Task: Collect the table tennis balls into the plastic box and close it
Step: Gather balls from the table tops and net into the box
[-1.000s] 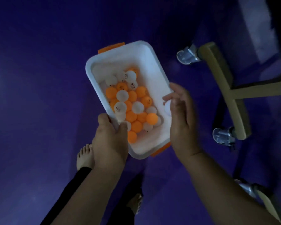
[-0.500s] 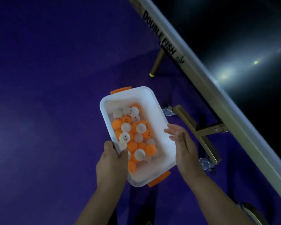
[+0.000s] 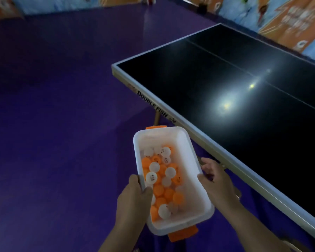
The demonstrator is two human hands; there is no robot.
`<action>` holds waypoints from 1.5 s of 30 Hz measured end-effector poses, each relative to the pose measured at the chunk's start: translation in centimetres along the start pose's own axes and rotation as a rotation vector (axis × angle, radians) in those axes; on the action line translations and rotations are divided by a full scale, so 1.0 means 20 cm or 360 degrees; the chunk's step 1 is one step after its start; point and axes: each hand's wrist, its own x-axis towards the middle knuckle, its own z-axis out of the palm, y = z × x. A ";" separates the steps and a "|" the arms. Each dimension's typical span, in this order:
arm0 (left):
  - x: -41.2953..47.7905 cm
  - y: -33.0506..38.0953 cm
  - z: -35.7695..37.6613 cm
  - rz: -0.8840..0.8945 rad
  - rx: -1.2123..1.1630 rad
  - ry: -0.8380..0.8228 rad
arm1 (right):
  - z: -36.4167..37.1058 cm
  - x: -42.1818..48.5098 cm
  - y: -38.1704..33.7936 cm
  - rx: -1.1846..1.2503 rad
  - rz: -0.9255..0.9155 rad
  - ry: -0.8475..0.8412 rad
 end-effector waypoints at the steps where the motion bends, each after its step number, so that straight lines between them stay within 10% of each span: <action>1: -0.01 0.05 0.00 0.0052 0.0015 -0.0034 | -0.05 -0.02 0.01 0.0013 0.0048 0.0048; 24: -0.79 0.88 1.01 0.1075 0.0465 -0.1151 | -1.08 -1.21 0.82 0.0362 0.0928 0.1102; 45: -1.06 1.09 1.64 0.0678 0.0253 -0.0465 | -1.69 -0.95 1.40 0.0565 0.0413 0.0628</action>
